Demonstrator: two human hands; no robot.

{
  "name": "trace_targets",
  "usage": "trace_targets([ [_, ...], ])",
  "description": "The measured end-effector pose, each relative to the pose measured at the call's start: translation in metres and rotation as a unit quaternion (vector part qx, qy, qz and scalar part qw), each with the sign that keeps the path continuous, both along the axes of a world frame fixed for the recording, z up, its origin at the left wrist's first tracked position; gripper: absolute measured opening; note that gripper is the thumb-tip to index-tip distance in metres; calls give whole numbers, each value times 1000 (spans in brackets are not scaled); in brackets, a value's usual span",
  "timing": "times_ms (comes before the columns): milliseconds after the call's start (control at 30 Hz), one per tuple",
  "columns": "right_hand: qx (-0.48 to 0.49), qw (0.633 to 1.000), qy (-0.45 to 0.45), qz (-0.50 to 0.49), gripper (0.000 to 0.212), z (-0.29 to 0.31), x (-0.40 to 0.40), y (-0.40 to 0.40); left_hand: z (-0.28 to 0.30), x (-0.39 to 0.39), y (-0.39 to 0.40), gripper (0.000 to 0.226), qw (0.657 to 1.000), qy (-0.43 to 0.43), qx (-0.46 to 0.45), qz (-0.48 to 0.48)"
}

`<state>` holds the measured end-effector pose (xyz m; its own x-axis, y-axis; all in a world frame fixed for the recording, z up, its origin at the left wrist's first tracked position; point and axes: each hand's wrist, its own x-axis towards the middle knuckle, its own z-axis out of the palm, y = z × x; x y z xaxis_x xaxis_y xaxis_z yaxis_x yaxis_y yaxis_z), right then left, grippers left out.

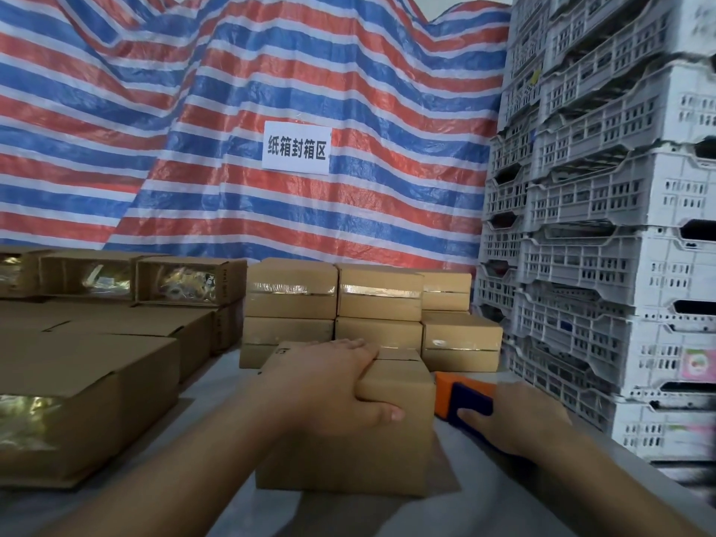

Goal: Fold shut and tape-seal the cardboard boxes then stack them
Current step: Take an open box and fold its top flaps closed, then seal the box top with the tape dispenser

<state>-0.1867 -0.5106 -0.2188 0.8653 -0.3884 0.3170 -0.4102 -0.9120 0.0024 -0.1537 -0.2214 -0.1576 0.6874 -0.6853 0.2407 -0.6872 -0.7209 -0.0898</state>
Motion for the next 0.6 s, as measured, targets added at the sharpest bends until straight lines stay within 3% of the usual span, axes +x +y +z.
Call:
trace_targets([
  [133,1,999,-42,4,51,3,-1,1,0,-1,-1,96,1000,2,1,0],
  [267,185,972,-135,56,57,42,-4,9,1,-2,-2,93,1000,0,0,-5],
  [400,482,830,-249,132,59,97,-18,33,1,-2,-2,94,1000,1,3,1],
  [500,621,711,-225,241,64,125,-24,54,2,-4,-2,92,1000,5,-1,-3],
  [600,694,628,-191,296,42,139,-22,70,4,-6,-2,89,1000,5,-6,-9],
])
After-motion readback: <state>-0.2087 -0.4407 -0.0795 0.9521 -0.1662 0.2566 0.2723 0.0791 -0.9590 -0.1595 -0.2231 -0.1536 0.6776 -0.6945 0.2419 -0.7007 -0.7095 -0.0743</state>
